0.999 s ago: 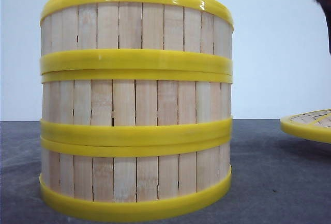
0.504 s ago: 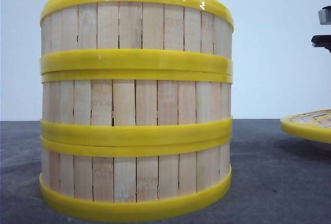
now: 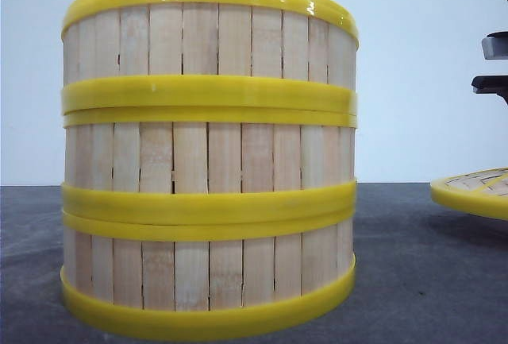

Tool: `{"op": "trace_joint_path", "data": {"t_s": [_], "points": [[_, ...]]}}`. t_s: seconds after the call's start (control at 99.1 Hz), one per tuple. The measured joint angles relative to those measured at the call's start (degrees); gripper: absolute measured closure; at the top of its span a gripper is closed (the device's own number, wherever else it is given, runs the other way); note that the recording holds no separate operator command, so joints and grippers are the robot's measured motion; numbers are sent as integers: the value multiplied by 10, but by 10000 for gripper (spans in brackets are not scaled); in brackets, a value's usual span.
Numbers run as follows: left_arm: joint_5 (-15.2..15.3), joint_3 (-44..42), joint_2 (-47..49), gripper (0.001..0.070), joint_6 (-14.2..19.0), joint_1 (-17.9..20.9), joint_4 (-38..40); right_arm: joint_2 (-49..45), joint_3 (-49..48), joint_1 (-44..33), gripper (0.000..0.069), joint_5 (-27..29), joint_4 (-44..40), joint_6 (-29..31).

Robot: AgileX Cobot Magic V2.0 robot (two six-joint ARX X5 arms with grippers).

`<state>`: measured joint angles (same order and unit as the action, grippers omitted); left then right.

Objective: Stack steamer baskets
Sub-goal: 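Reach the right gripper to the bamboo lid and grasp its center hub, then lift the lid and carry it over the stack with the right gripper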

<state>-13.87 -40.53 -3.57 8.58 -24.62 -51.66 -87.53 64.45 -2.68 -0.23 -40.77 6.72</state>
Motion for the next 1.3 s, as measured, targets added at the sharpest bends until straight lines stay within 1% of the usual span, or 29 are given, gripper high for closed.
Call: {"op": "trace_joint_path", "data": {"t_s": [0.151,0.303,0.454,0.716,0.868,0.948,1.08,1.302], "points": [[0,0,0,516,0,0,0,-5,0,0,519,0,0,2],[0,0,0,516,0,0,1,-6,0,0,591,-1,5,2],[0,0,0,516,0,0,0,-6,0,0,626,-2,6,2],[0,0,0,516,0,0,0,-6,3,0,629,-2,0,2],[0,0,0,516,0,0,1,9,16,1,630,-14,-31,2],[0,0,0,516,0,0,1,25,45,4,630,-29,-46,2],[0,0,0,516,0,0,2,54,118,22,630,-41,-77,1],[0,0,0,516,-3,0,3,64,264,94,630,-74,-174,-14]]}}
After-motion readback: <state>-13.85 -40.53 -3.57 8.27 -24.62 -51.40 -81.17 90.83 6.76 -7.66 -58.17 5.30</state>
